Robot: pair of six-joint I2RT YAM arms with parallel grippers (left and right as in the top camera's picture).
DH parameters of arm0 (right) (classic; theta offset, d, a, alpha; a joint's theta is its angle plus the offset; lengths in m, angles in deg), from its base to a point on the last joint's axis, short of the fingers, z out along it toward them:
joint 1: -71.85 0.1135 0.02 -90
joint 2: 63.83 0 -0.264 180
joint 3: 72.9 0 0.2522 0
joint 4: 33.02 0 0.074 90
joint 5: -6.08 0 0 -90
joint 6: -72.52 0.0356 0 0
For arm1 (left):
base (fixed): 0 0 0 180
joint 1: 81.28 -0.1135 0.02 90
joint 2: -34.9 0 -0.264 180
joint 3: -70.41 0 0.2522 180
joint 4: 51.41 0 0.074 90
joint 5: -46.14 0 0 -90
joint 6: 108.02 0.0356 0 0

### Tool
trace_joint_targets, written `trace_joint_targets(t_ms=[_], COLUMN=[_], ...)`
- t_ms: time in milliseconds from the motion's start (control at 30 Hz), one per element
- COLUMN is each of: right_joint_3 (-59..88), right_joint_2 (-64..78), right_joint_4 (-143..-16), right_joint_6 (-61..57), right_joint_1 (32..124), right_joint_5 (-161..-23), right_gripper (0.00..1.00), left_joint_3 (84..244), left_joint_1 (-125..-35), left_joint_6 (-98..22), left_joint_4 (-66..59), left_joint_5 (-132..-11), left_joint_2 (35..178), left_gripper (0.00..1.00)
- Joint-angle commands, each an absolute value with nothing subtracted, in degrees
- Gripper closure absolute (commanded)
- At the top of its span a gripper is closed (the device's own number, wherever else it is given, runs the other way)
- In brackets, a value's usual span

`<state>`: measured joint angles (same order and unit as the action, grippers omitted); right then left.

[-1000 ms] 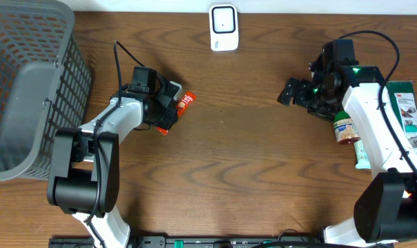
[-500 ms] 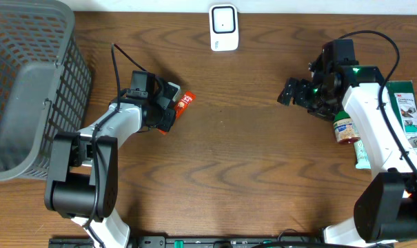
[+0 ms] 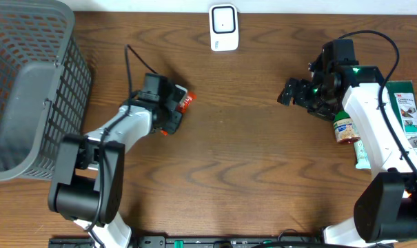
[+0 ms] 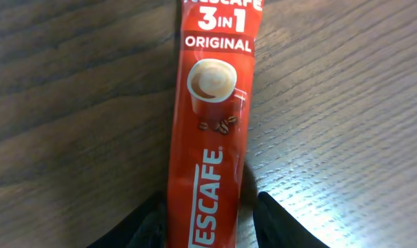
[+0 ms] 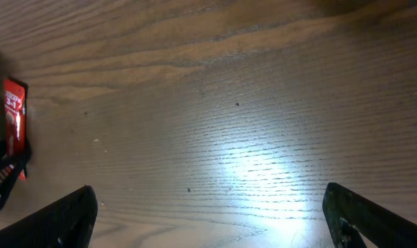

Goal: Scan the item barcode
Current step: 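Lower the left gripper onto the red Nescafé stick and close it, then lift the Nescafé stick upright with the left gripper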

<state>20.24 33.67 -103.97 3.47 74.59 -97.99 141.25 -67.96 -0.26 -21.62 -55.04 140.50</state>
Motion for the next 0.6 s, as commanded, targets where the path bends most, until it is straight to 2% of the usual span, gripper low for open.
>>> trace_joint_targets(t_ms=[0, 100, 267, 333, 467, 567], right_joint_3=[20.24, 20.24, 20.24, 20.24, 20.24, 20.24], right_joint_2=[33.47, 33.47, 33.47, 33.47, 33.47, 33.47], right_joint_4=[-104.01, -104.03, -104.29, -104.40, -104.47, -104.49], right_joint_6=[2.57, 2.57, 2.07, 1.68, 1.72, 1.54], right_joint_1=[73.81, 73.81, 73.81, 73.81, 73.81, 73.81], right_joint_5=[-97.44, -97.44, -97.46, -97.44, -97.46, -97.33], right_gripper=[0.01, 0.01, 0.01, 0.01, 0.01, 0.01], left_joint_3=[136.73, 136.64, 136.55, 136.60, 138.04, 140.95], left_joint_1=[-66.02, -65.93, -65.93, -65.93, -66.35, -68.25], left_joint_6=[-2.47, -2.47, -4.63, -7.12, -7.93, -8.06], left_joint_4=[-19.17, -19.39, -18.54, -18.54, -17.29, -14.25], left_joint_5=[-47.15, -47.21, -48.37, -50.25, -52.26, -58.42], left_joint_2=[145.38, 145.40, 145.40, 145.38, 143.89, 142.54], left_gripper=[0.63, 0.89, 0.86, 0.93, 0.93, 0.93])
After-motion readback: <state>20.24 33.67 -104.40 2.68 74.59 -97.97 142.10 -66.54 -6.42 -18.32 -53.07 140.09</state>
